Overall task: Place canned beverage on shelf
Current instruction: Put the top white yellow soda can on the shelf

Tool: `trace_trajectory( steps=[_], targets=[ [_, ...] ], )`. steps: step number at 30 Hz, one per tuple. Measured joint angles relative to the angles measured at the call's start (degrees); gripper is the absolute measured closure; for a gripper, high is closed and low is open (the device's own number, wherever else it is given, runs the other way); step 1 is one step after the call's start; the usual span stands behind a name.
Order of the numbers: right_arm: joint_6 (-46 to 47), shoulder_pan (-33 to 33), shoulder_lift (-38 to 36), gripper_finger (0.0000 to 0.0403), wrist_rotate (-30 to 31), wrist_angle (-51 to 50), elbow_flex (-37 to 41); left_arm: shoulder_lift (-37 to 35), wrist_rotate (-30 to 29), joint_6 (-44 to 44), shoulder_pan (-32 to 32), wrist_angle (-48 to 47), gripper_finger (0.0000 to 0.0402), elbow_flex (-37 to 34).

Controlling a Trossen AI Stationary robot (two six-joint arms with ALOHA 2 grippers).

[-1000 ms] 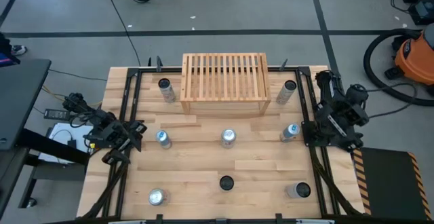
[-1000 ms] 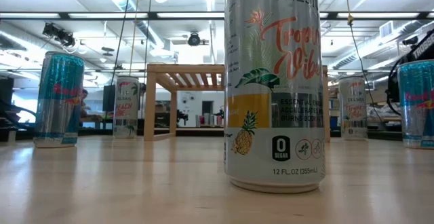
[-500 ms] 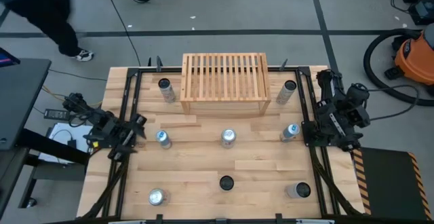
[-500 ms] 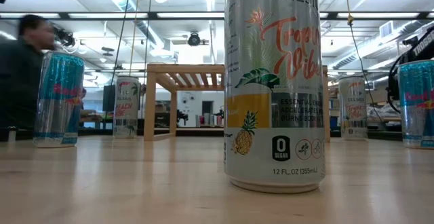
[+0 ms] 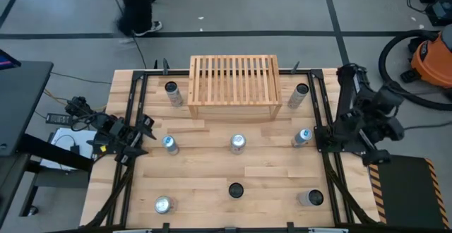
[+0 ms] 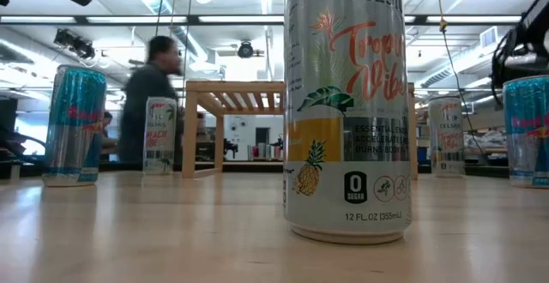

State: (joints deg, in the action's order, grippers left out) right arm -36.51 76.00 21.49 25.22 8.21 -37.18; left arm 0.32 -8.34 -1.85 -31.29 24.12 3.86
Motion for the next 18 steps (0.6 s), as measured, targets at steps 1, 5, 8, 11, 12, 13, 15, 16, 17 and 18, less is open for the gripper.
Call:
trace_trajectory(
  steps=[1, 5, 8, 11, 12, 13, 15, 16, 17, 18],
  targets=[
    [0.0, -0.26, 1.52, 0.0039, 1.56, -1.05, -1.29, 0.0, 0.0, 0.73, 0.0, -0.02, 0.0159, 0.0],
    [0.75, -2.23, 5.89, 0.0039, 7.38, -2.96, -5.14, 0.0, -0.01, 2.74, 0.0, -0.04, 0.0159, 0.0],
    [2.14, -4.65, 7.65, 0.0039, 5.76, -4.07, -6.3, 0.0, 0.0, 2.78, 0.0, -0.04, 0.0159, 0.0],
    [3.27, -8.1, 9.06, 0.0039, -0.5, -3.68, -6.35, 0.0, 0.0, 2.79, 0.0, -0.33, 0.0159, 0.02],
    [3.48, -9.49, 9.74, 0.0039, -2.01, -3.32, -6.35, 0.0, 0.0, 2.8, 0.0, -0.48, 0.0159, 0.02],
    [3.68, -11.07, 10.54, 0.0039, -2.81, -2.53, -6.35, 0.0, 0.0, 2.79, 0.0, -0.52, 0.0159, 0.01],
    [4.65, -14.62, 12.38, 0.0039, -2.69, 0.36, -6.35, 0.0, 0.0, 2.78, 0.0, -0.5, 0.0159, 0.02],
    [5.21, -16.63, 13.42, 0.0039, -2.45, 2.04, -6.35, 0.0, 0.0, 2.78, 0.0, -0.55, 0.0159, 0.02],
    [5.68, -18.75, 14.45, 0.0039, -2.38, 3.5, -6.35, 0.0, 0.0, 2.78, 0.0, -0.59, 0.0159, 0.02],
    [5.95, -21.02, 15.46, 0.0039, -2.28, 4.61, -6.36, 0.0, 0.0, 2.78, 0.0, -0.71, 0.0159, 0.02]
  ],
)
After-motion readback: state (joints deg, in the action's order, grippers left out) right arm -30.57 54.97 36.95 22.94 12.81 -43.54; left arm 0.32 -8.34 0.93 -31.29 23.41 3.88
